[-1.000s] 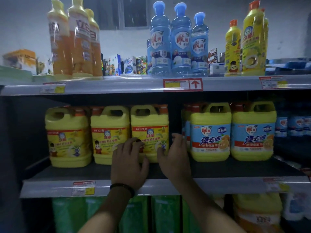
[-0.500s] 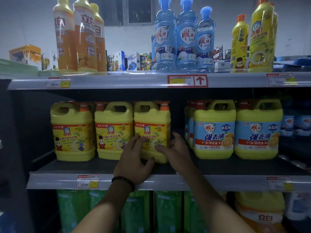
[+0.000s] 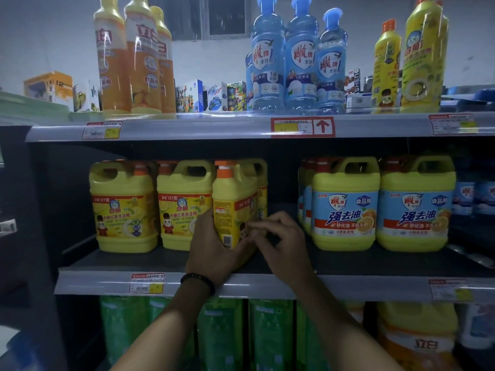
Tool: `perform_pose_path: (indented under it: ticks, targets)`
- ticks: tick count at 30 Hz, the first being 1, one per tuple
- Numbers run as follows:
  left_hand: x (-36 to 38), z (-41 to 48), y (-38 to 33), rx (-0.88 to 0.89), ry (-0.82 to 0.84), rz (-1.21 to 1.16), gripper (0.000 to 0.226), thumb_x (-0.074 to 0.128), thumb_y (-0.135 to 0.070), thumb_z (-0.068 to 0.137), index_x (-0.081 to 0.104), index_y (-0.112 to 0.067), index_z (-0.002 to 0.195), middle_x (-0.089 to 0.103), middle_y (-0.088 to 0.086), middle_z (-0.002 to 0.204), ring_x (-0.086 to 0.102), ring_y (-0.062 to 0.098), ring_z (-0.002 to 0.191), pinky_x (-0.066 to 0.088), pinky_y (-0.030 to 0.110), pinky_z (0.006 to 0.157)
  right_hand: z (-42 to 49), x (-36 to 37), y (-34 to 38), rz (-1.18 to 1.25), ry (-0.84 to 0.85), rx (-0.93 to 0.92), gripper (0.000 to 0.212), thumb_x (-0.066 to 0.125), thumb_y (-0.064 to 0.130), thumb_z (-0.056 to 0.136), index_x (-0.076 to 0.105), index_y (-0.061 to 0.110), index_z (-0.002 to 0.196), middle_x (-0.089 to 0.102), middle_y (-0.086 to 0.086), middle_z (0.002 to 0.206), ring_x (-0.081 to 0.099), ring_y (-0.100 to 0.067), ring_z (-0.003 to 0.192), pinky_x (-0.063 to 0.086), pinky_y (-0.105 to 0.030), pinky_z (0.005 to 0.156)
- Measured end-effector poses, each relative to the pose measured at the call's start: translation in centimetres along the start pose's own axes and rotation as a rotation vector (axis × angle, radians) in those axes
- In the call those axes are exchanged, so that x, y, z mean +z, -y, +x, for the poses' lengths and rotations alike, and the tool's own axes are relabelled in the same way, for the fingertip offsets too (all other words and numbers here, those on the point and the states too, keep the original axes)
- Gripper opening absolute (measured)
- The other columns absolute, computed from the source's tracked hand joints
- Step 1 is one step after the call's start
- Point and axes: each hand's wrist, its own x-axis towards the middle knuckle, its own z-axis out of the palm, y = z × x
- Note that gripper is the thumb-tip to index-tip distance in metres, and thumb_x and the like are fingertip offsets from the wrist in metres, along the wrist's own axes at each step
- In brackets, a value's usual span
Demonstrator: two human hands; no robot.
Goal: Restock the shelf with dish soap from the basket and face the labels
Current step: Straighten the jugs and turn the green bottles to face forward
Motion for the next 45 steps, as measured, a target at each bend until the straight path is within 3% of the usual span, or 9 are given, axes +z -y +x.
perform_pose_path:
  ticks: [2, 7, 10, 14, 20, 26, 39, 41, 45]
  targets:
    - [-0.2, 0.0, 0.3, -0.094, -0.007, -0.062, 0.077, 0.09, -0.04, 0.078, 0.044, -0.029, 0.139, 0.061, -0.013, 0.122, 0.058, 0.0, 0.107, 0.047, 0.014, 0.09, 0.4, 0.2, -0.2, -0.086, -0.095, 0.129, 0.04, 0.075, 0.041, 0.092, 0.069, 0.026, 0.129, 0.057, 0.006, 0.116, 0.058, -0.005, 0.103, 0.06, -0.043, 0.089]
    - [-0.6, -0.1, 0.6, -0.084, 0.084, -0.134, 0.057, 0.074, -0.033, 0.096, 0.042, -0.028, 0.143, 0.068, -0.016, 0.116, 0.065, -0.001, 0.097, 0.052, 0.021, 0.08, 0.9, 0.2, 0.0, 0.015, 0.038, 0.364, 0.102, 0.078, 0.05, 0.089, 0.012, 0.042, 0.167, 0.035, 0.004, 0.165, 0.042, -0.016, 0.146, 0.045, -0.043, 0.112]
    - [-0.3, 0.1, 1.0, -0.037, 0.118, -0.051, 0.06, 0.057, -0.046, 0.103, 0.036, -0.031, 0.158, 0.059, -0.011, 0.14, 0.056, 0.009, 0.128, 0.047, 0.032, 0.105, 1.2, 0.3, 0.0, 0.1, 0.068, 0.386, 0.121, 0.081, 0.048, 0.08, -0.006, 0.057, 0.164, 0.043, 0.009, 0.163, 0.049, -0.017, 0.143, 0.048, -0.051, 0.115]
    - [0.3, 0.6, 1.6, -0.067, 0.07, 0.192, 0.06, 0.046, -0.043, 0.108, 0.031, -0.023, 0.163, 0.043, 0.001, 0.132, 0.043, 0.016, 0.12, 0.044, 0.038, 0.108, 1.2, 0.2, -0.4, -0.015, 0.059, 0.365, 0.13, 0.085, 0.035, 0.081, -0.014, 0.062, 0.161, 0.045, 0.003, 0.156, 0.053, -0.018, 0.136, 0.052, -0.051, 0.111]
    - [0.6, 0.3, 1.4, -0.064, -0.02, 0.229, 0.058, 0.064, -0.031, 0.103, 0.045, -0.013, 0.155, 0.051, 0.007, 0.133, 0.051, 0.02, 0.119, 0.047, 0.034, 0.102, 0.7, 0.5, -0.5, -0.154, 0.024, 0.322, 0.132, 0.089, 0.029, 0.085, -0.013, 0.054, 0.164, 0.047, -0.003, 0.147, 0.059, -0.022, 0.129, 0.057, -0.049, 0.103]
    - [1.0, 0.2, 1.8, -0.018, -0.006, 0.279, 0.067, 0.079, -0.018, 0.089, 0.051, -0.019, 0.15, 0.054, 0.003, 0.136, 0.053, 0.02, 0.123, 0.049, 0.034, 0.104, 0.4, 1.5, 0.4, -0.479, 0.004, 0.259, 0.127, 0.081, 0.051, 0.09, -0.019, 0.039, 0.167, 0.049, -0.008, 0.142, 0.06, -0.03, 0.124, 0.059, -0.047, 0.092]
    - [0.9, -0.3, 1.3, 0.097, 0.004, 0.346, 0.023, 0.062, -0.018, 0.094, 0.079, -0.015, 0.11, 0.065, 0.003, 0.121, 0.063, 0.023, 0.114, 0.053, 0.033, 0.098, 1.8, 2.0, 1.1, -0.486, 0.154, 0.414, 0.127, 0.08, 0.038, 0.095, -0.024, 0.032, 0.167, 0.063, -0.018, 0.142, 0.066, -0.038, 0.123, 0.057, -0.049, 0.099]
    - [0.2, -0.1, 0.9, 0.083, 0.034, 0.277, 0.022, 0.061, -0.017, 0.093, 0.077, -0.016, 0.108, 0.065, 0.002, 0.116, 0.063, 0.021, 0.11, 0.055, 0.035, 0.095, 1.7, 2.1, 2.0, -0.548, 0.148, 0.441, 0.117, 0.075, 0.043, 0.096, -0.015, 0.026, 0.169, 0.056, -0.019, 0.145, 0.063, -0.04, 0.125, 0.056, -0.05, 0.098]
    - [-2.9, 0.2, -0.1, 0.143, -0.099, 0.122, 0.015, 0.064, -0.011, 0.089, 0.07, -0.014, 0.102, 0.065, -0.001, 0.102, 0.061, 0.02, 0.097, 0.05, 0.033, 0.085, 0.5, 4.7, 6.3, -0.693, -0.056, 0.194, 0.073, 0.065, 0.044, 0.093, 0.038, 0.016, 0.155, 0.052, -0.017, 0.141, 0.054, -0.04, 0.124, 0.05, -0.053, 0.097]
